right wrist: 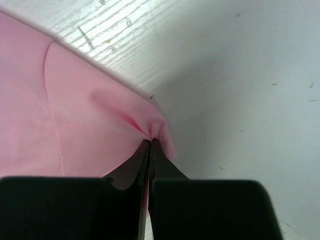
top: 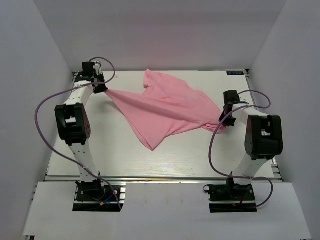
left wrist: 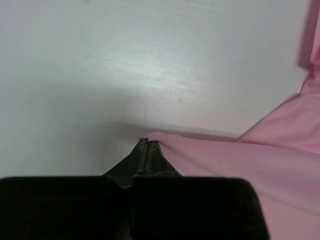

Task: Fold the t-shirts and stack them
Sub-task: Flatten out the tshirt

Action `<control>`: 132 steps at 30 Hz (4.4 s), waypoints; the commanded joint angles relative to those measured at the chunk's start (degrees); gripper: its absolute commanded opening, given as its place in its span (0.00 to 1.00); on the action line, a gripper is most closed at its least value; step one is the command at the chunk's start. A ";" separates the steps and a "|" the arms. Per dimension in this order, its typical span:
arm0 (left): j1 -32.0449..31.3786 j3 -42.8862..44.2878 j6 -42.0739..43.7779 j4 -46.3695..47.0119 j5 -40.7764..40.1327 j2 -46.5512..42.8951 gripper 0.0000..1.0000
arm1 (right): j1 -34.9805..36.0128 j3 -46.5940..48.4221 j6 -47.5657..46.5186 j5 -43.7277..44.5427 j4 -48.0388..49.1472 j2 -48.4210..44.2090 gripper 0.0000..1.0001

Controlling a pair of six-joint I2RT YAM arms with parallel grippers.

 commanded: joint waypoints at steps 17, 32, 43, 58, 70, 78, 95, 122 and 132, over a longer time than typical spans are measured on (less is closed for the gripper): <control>3.13 26.05 1.37 0.38 20.58 17.26 1.00 | -1.71 -2.99 -7.12 -4.21 0.41 -5.36 0.00; -21.54 -20.07 -2.93 4.41 13.97 -16.57 1.00 | -1.27 -6.94 -7.57 -11.51 6.48 -11.08 0.00; -39.32 -30.20 -6.71 -3.94 13.88 -19.69 1.00 | -1.27 -8.26 -7.21 -13.80 7.89 -11.08 0.00; -45.83 -28.88 -9.70 -5.96 7.04 -12.83 0.89 | -1.45 -9.05 -6.95 -14.41 8.15 -10.91 0.00; -46.36 -25.72 -11.02 -6.83 3.43 -11.24 0.00 | -1.36 -9.05 -6.86 -15.12 8.33 -10.64 0.00; -44.34 -20.10 -9.88 -7.54 -13.76 -20.47 0.00 | -1.36 -9.58 -5.99 -11.52 7.36 -12.40 0.00; -34.05 -3.66 -2.24 -5.88 -13.72 -5.27 0.00 | -1.36 -8.09 -8.97 -11.07 7.36 -10.20 0.00; -23.86 6.73 6.89 2.12 13.25 10.65 0.74 | -1.36 -3.96 -13.10 -11.43 7.27 -4.31 0.00; -23.33 5.58 11.21 6.87 19.51 11.88 0.91 | -1.36 -3.69 -13.19 -10.37 6.92 -4.31 0.00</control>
